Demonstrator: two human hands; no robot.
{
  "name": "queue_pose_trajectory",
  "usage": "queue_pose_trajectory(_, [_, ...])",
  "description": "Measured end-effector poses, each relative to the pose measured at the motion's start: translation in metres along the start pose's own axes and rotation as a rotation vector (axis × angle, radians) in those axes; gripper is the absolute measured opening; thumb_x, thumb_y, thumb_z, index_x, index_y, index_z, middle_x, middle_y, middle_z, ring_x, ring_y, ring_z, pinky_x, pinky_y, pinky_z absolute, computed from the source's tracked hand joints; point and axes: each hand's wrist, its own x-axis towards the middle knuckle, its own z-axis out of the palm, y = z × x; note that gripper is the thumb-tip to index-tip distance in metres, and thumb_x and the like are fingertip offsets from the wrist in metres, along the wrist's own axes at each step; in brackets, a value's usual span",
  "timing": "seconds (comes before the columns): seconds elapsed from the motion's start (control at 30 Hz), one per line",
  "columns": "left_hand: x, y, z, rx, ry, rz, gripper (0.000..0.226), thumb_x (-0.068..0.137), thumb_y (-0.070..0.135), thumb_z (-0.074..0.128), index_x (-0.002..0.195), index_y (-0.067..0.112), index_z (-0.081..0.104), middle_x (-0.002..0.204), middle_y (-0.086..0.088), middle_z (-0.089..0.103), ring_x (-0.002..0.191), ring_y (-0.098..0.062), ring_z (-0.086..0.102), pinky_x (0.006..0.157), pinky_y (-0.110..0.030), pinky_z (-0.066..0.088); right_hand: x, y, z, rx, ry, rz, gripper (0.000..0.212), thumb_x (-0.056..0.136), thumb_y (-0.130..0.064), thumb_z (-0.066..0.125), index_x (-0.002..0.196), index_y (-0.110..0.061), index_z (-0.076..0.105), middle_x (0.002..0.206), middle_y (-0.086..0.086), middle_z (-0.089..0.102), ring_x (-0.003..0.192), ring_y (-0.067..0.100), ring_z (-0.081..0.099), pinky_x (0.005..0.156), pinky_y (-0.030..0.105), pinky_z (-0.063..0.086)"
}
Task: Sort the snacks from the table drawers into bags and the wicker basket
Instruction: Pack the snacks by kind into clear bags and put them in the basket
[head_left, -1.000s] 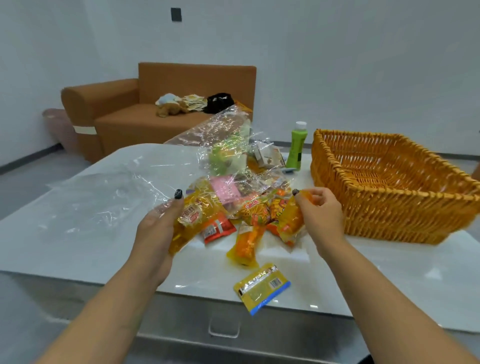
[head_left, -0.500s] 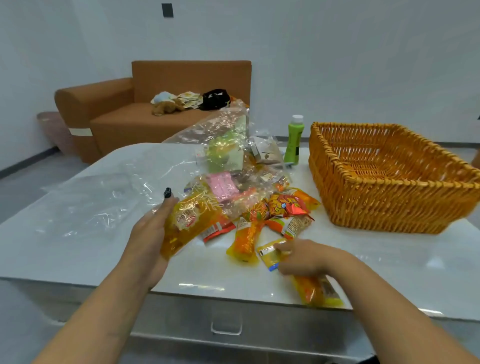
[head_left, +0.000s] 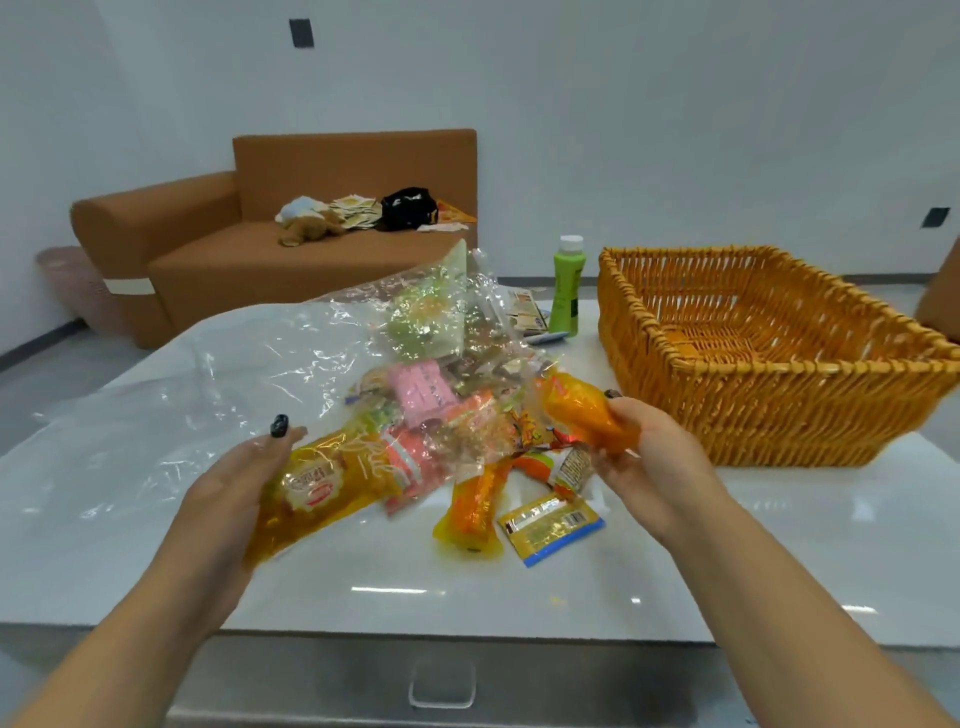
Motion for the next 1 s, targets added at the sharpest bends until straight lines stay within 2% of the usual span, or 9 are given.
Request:
queue_pose_trajectory(0.2, [0.007, 0.002, -0.013, 0.095, -0.032, -0.027, 0.028, 0.085, 0.040, 0.060, 0.104, 0.023, 0.072, 0.107, -0.006, 0.072, 0.090, -0.026, 0.069, 0.079, -0.037, 0.050, -0.016, -0.008, 0.003, 0.010, -0.250, -0.231, 0.038, 0.086, 0.010, 0.053, 0.110, -0.016, 0.065, 0.108, 0.008, 0.069, 0.101, 0.026, 0.067, 0.083, 0.036, 0.056])
queue_pose_trajectory(0.33, [0.007, 0.002, -0.015, 0.114, -0.066, -0.068, 0.044, 0.071, 0.044, 0.063, 0.107, 0.020, 0.072, 0.108, -0.009, 0.073, 0.092, -0.028, 0.071, 0.080, -0.038, 0.052, -0.024, -0.005, 0.012, -0.009, -0.375, -0.233, 0.032, 0.080, -0.003, 0.061, 0.111, -0.009, 0.067, 0.112, 0.010, 0.071, 0.102, 0.025, 0.068, 0.082, 0.035, 0.058])
queue_pose_trajectory(0.43, [0.004, 0.002, -0.009, 0.119, -0.115, -0.081, 0.032, 0.082, 0.038, 0.060, 0.106, 0.020, 0.071, 0.102, -0.009, 0.075, 0.082, -0.024, 0.074, 0.071, -0.035, 0.056, -0.026, 0.003, 0.019, -0.097, -0.375, -0.241, 0.027, 0.083, -0.001, 0.061, 0.110, -0.004, 0.068, 0.112, 0.014, 0.070, 0.099, 0.028, 0.069, 0.080, 0.038, 0.059])
queue_pose_trajectory(0.5, [0.000, 0.002, -0.003, 0.132, -0.164, -0.092, 0.031, 0.084, 0.036, 0.059, 0.107, 0.019, 0.070, 0.098, -0.009, 0.076, 0.080, -0.023, 0.074, 0.062, -0.032, 0.057, -0.028, 0.009, 0.023, -0.163, -0.405, -0.277, 0.039, 0.076, 0.002, 0.067, 0.114, -0.007, 0.066, 0.111, 0.013, 0.071, 0.100, 0.028, 0.069, 0.081, 0.040, 0.059])
queue_pose_trajectory(0.57, [-0.002, -0.001, 0.004, 0.165, -0.209, -0.093, 0.044, 0.077, 0.041, 0.060, 0.112, 0.015, 0.067, 0.098, -0.010, 0.076, 0.084, -0.025, 0.074, 0.069, -0.034, 0.058, -0.029, 0.011, 0.025, -0.257, -0.456, -0.311, 0.052, 0.062, -0.006, 0.076, 0.112, -0.019, 0.066, 0.104, 0.003, 0.073, 0.097, 0.021, 0.070, 0.079, 0.036, 0.058])
queue_pose_trajectory(0.67, [-0.004, -0.003, 0.012, 0.188, -0.249, -0.090, 0.052, 0.074, 0.043, 0.060, 0.115, 0.013, 0.066, 0.101, -0.008, 0.075, 0.092, -0.027, 0.073, 0.081, -0.038, 0.056, -0.030, 0.009, 0.025, -0.496, -0.417, -0.513, 0.043, 0.067, -0.017, 0.082, 0.104, -0.022, 0.062, 0.092, -0.010, 0.072, 0.085, -0.001, 0.068, 0.069, 0.014, 0.053])
queue_pose_trajectory(0.77, [-0.003, -0.005, 0.016, 0.188, -0.259, -0.083, 0.051, 0.078, 0.042, 0.058, 0.122, 0.015, 0.063, 0.105, -0.007, 0.075, 0.096, -0.025, 0.073, 0.086, -0.039, 0.055, -0.030, 0.011, 0.024, -0.691, -0.282, -0.784, 0.055, 0.061, -0.044, 0.084, 0.103, -0.025, 0.054, 0.108, -0.011, 0.048, 0.087, -0.009, 0.061, 0.071, 0.014, 0.053])
queue_pose_trajectory(0.9, [-0.003, -0.006, 0.017, 0.204, -0.238, -0.056, 0.055, 0.075, 0.047, 0.059, 0.121, 0.017, 0.064, 0.104, -0.007, 0.075, 0.095, -0.026, 0.073, 0.089, -0.043, 0.054, -0.031, 0.023, 0.018, -0.624, -0.152, -1.069, 0.055, 0.064, -0.018, 0.090, 0.099, -0.032, 0.051, 0.109, -0.002, 0.042, 0.090, 0.006, 0.059, 0.073, 0.016, 0.053])
queue_pose_trajectory(1.0, [-0.002, -0.004, 0.016, 0.198, -0.205, -0.043, 0.051, 0.072, 0.048, 0.060, 0.112, 0.018, 0.068, 0.099, -0.006, 0.076, 0.092, -0.025, 0.073, 0.088, -0.043, 0.055, -0.030, 0.022, 0.016, -0.609, -0.168, -1.027, 0.043, 0.069, -0.009, 0.084, 0.096, -0.029, 0.058, 0.101, 0.008, 0.059, 0.087, 0.013, 0.063, 0.071, 0.017, 0.052])
